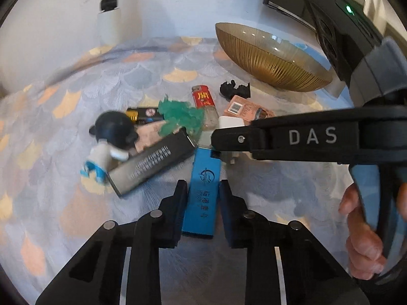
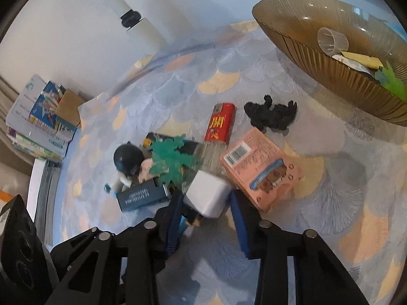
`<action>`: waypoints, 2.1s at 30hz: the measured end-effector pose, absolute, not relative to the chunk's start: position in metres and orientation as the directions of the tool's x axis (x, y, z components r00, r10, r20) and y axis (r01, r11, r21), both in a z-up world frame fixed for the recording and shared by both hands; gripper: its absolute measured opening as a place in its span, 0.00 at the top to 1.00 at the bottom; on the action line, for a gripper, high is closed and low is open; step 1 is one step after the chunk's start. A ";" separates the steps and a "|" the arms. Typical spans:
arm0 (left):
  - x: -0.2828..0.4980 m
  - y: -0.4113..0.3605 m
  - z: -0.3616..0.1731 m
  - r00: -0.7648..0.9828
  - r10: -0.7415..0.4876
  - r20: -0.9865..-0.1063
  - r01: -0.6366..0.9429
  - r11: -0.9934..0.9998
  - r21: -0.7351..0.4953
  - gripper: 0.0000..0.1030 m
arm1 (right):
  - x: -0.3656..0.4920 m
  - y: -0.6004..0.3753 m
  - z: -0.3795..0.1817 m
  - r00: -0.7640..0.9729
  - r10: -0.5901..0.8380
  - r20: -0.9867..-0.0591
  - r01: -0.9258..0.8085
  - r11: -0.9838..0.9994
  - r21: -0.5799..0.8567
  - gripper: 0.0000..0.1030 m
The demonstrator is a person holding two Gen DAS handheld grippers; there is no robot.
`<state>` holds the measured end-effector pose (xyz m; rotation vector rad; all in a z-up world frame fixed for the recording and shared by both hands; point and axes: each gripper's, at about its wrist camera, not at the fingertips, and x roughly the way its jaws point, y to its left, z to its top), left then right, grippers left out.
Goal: Organize rigid objects
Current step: 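Grasp the blue USB stick with the left gripper while the right grasps the white charger, then carry the blue USB stick and white charger to the amber bowl and release both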
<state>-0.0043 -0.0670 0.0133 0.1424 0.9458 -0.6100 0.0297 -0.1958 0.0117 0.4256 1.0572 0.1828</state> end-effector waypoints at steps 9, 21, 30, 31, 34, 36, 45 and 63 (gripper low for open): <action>-0.037 -0.027 0.011 0.456 -0.426 -0.781 0.378 0.888 -0.263 0.79 | -0.018 -0.219 0.014 0.395 0.413 -0.821 -0.144 0.910 0.388 0.69; -0.039 -0.037 0.011 0.477 -0.406 -0.779 0.362 0.899 -0.247 0.63 | -0.015 -0.180 0.025 0.421 0.300 -0.856 -0.419 0.901 0.110 0.35; -0.046 -0.051 0.010 0.527 -0.322 -0.786 0.366 0.921 -0.132 0.78 | -0.005 -0.159 0.009 0.431 0.323 -0.842 -0.527 0.848 0.056 0.65; -0.047 -0.051 0.010 0.529 -0.321 -0.785 0.365 0.922 -0.131 0.78 | -0.006 -0.158 0.008 0.436 0.321 -0.841 -0.527 0.849 0.051 0.65; -0.047 -0.045 0.010 0.526 -0.344 -0.777 0.339 0.923 -0.179 0.79 | -0.016 -0.160 0.008 0.437 0.334 -0.835 -0.529 0.847 0.062 0.65; -0.049 -0.040 0.011 0.517 -0.382 -0.766 0.335 0.914 -0.230 0.79 | -0.028 -0.163 0.008 0.437 0.327 -0.838 -0.524 0.850 0.059 0.65; -0.070 -0.047 0.027 0.536 -0.414 -0.736 0.359 0.901 -0.245 0.79 | -0.091 -0.206 0.007 0.467 0.339 -0.817 -0.453 0.885 0.108 0.65; 0.009 -0.167 0.156 0.633 -0.565 -0.530 0.495 0.821 -0.284 0.79 | -0.043 -0.353 0.139 0.735 0.084 -0.672 -0.097 0.995 0.019 0.65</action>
